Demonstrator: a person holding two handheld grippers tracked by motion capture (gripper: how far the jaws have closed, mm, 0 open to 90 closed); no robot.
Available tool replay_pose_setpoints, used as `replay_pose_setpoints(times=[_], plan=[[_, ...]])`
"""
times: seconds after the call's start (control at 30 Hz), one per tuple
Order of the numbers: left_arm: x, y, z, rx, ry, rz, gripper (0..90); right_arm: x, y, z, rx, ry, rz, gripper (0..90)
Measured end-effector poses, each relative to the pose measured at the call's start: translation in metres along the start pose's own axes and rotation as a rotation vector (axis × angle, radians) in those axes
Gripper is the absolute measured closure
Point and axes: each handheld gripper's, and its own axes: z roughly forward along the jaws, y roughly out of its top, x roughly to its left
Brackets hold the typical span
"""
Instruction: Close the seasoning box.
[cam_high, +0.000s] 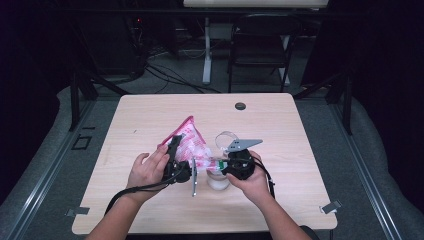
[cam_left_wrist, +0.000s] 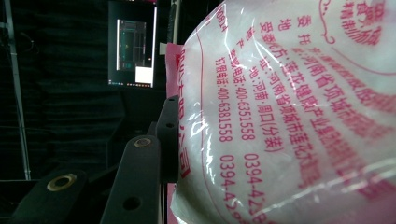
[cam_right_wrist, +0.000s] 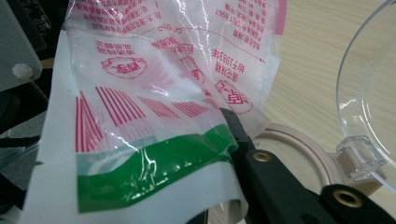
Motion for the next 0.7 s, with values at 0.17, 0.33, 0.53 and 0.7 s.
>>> replay_pose_setpoints(times=[0.17,0.33,0.53,0.7], plan=[[0.0002,0.0002,-0.0006,0.004,-0.001,0.002,64.0,0.0003,-0.0002,0.0003,0.000,-0.001,0.001,90.0],[0.0000,0.0002,-0.0005,0.004,-0.008,-0.004,64.0,0.0001,-0.0001,0.0001,0.004,-0.001,-0.002,90.0],[0.0012,0.0008,-0.0009,0.002,0.001,0.003,64.0,-0.0004,-0.0001,0.0001,0.008,0.002,-0.004,90.0],[0.0014,0.0011,-0.0009,0.000,0.003,0.004,64.0,-0.0005,-0.0001,0.0002,0.008,0.002,-0.003,90.0]])
